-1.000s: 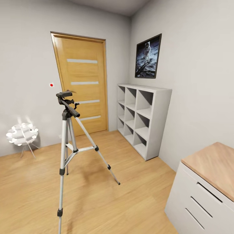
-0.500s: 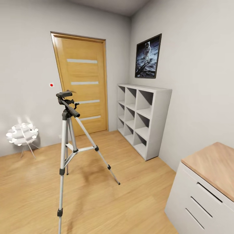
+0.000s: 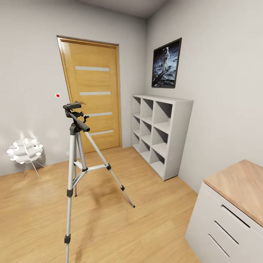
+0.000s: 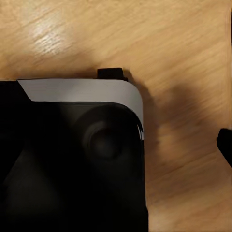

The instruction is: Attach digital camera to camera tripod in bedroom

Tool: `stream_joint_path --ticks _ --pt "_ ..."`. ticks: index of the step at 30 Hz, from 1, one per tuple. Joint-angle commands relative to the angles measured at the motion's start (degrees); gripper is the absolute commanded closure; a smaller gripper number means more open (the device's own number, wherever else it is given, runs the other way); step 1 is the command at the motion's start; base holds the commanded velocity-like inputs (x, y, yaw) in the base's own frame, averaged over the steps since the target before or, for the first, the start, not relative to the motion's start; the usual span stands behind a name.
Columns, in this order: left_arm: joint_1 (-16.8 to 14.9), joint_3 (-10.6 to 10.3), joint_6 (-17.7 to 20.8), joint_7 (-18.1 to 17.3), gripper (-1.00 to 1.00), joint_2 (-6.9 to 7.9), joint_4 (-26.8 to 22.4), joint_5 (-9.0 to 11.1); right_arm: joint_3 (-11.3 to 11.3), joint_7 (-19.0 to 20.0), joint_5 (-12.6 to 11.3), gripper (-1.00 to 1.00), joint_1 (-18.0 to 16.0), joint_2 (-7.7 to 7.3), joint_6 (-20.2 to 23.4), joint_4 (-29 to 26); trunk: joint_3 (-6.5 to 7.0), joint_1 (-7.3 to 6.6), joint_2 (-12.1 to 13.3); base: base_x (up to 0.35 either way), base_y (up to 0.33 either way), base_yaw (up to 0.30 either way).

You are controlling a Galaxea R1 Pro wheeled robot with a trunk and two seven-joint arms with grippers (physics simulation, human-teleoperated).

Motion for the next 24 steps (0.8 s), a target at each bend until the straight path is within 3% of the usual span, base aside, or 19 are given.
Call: stream_joint_path --ticks 1,7,13,14,19,24 --pt "-0.3 0.0 0.6 0.5 -1.00 -0.16 -0.4 0.4 -0.4 -0.2 -0.5 -1.00 -0.3 0.09 -0.2 -0.4 -0.06 0.00 0.0 0.000 0.000 0.000" --pt "-2.3 -0.1 2.5 1.6 -1.00 -2.01 -2.4 0.2 -2.3 -0.3 -2.3 -1.00 -2.3 0.30 -2.1 -2.4 -0.06 0.00 0.0 0.000 0.000 0.000" --pt "-4.3 -0.3 4.4 2.0 -1.00 -3.96 -4.3 -0.7 -2.6 -0.4 -4.2 -1.00 -4.3 0.34 -2.6 -4.3 -0.06 0.00 0.0 0.000 0.000 0.000" --pt "-21.4 -0.3 24.8 2.0 -1.00 -7.30 -29.2 -0.8 -2.6 -0.4 -4.7 -1.00 -14.3 0.35 -2.5 -14.5 -0.06 0.00 0.0 0.000 0.000 0.000" --pt "-24.0 -0.5 24.5 2.4 -1.00 -9.70 -30.4 -0.9 -2.6 -0.3 -4.8 -1.00 -14.3 0.35 -2.2 -15.8 -0.06 0.00 0.0 0.000 0.000 0.000" --pt "-24.7 -0.7 24.3 3.4 -1.00 -11.37 -30.9 -0.9 -2.5 -0.3 -4.7 -1.00 -14.4 0.27 -2.0 -16.2 -0.06 0.00 0.0 0.000 0.000 0.000"
